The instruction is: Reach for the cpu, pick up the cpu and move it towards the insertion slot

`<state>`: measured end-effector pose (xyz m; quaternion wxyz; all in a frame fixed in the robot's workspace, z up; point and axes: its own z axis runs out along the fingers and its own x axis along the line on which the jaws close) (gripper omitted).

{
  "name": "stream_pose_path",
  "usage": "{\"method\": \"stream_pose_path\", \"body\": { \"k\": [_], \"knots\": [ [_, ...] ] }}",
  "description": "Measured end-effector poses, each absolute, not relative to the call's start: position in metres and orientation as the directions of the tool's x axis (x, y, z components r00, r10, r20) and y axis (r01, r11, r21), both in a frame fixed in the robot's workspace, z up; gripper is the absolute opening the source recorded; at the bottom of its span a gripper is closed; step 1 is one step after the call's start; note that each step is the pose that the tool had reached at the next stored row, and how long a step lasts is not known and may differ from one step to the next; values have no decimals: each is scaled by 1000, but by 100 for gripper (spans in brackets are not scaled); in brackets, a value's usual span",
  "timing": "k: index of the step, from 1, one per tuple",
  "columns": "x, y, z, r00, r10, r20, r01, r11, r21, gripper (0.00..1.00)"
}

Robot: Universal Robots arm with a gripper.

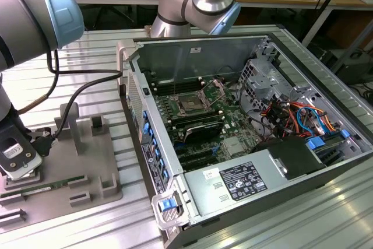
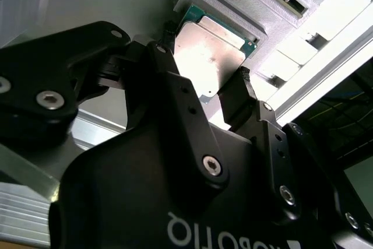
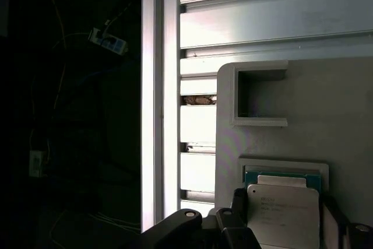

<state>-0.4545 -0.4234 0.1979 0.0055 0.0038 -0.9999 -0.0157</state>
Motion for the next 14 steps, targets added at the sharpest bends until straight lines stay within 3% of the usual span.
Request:
{"method": "stream_pose_path", "body": {
  "k": [14],
  "knots": [
    [-455,-423,202,-1000,-8,11,-7,999,31,55]
  ]
}}
